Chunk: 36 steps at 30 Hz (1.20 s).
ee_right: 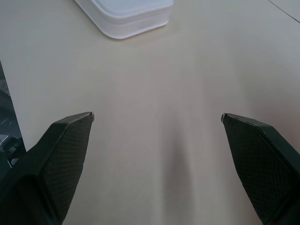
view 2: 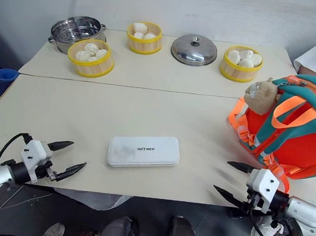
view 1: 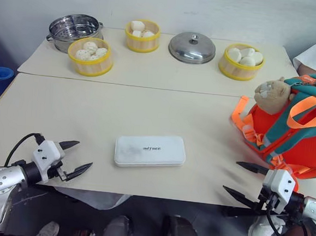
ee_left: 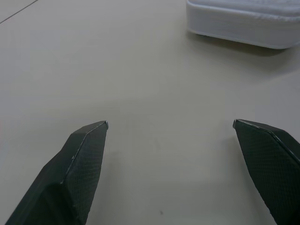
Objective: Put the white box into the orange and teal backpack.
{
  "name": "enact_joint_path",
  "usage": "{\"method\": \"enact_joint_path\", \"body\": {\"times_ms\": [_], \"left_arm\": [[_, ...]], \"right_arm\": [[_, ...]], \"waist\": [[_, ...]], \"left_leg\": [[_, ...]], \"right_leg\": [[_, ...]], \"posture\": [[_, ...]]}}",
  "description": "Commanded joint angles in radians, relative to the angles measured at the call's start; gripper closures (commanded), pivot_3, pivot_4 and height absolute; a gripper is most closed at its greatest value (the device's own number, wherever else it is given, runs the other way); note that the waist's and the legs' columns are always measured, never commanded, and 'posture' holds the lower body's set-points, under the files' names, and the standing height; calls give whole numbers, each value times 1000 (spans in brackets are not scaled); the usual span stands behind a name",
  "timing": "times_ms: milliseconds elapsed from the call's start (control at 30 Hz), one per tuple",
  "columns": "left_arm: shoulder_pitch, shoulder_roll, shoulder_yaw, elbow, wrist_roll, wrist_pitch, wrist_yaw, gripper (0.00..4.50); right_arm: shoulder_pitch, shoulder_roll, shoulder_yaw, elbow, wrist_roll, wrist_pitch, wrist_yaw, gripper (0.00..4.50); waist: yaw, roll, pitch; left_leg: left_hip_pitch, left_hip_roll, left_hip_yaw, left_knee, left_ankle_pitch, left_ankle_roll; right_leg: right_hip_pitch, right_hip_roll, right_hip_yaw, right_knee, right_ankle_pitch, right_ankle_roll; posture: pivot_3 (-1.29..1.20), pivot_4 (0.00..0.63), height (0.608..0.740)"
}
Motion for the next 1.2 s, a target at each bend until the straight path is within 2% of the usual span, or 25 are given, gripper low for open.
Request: {"method": "enact_joint_path", "body": {"times_ms": [33, 167, 233, 267, 400, 633, 700, 733, 933, 1200], "left_arm": [[6, 7, 26, -45, -9, -6, 11, 0], [-5, 1, 42, -69, -66, 44, 1, 0], [3, 15, 46, -95, -82, 82, -8, 0], [4, 18, 47, -105, -82, 99, -3, 381], [-26, -10, 26, -171, -82, 202, 76, 1536], [-102, -94, -97, -270, -47, 368, 206, 3735], [-130, -110, -126, -276, -43, 398, 228, 4356], [-143, -110, -144, -281, -46, 422, 228, 4471], [-204, -116, -236, -277, -49, 470, 194, 4471], [-256, -136, -322, -251, -27, 450, 157, 4471]], "right_arm": [[-14, 2, 5, -17, 6, -5, -1, 28], [-58, 17, 18, -14, 7, 12, -20, 28], [-116, 20, 56, -68, 24, 98, -53, 403], [-144, 18, 79, -97, 29, 153, -73, 625], [-282, 18, 201, -157, -51, 300, -147, 2040], [-458, 110, 358, -63, -239, 388, -314, 4483], [-475, 121, 389, -43, -259, 395, -311, 4500], [-479, 121, 401, -45, -257, 408, -301, 4500], [-459, 109, 427, -111, -209, 461, -224, 4500], [-384, 38, 376, -219, -153, 541, -159, 4500]], "waist": [[0, 0, 0], [-1, 0, 0], [-5, 0, 0], [-6, 0, 0], [-3, 0, 0], [3, -1, 0], [1, -1, 0], [0, -1, 0], [-1, -1, 0], [4, -1, 0]], "left_leg": [[0, 0, 0, 0, 0, 0], [0, 0, 0, 0, 0, 0], [0, 0, 0, 0, 0, 0], [0, 0, 0, 0, 0, 0], [0, 0, 0, 1, 1, -1], [-1, -1, -1, 1, 2, -3], [-2, -1, -1, 3, 2, -4], [-2, -1, -1, 3, 2, -4], [-2, -1, -1, 3, 2, -3], [-2, -1, -1, 4, 1, -2]], "right_leg": [[0, 0, 0, 0, 0, 0], [0, 0, 0, 0, 0, 0], [0, 0, 0, 1, 0, 0], [-1, 0, 0, 1, 0, 0], [-2, 0, 1, 4, -1, -1], [-2, 0, 0, 4, -1, -1], [-2, 0, -1, 5, -1, -1], [-2, 0, -1, 5, -1, -1], [-2, 1, -1, 6, 0, -1], [-2, 0, -1, 7, -1, -1]], "posture": [[0, 150, 740], [0, 150, 740], [0, 150, 740], [0, 150, 740], [0, 150, 740], [0, 150, 740], [0, 150, 740], [0, 150, 740], [0, 150, 740], [0, 150, 740]]}}
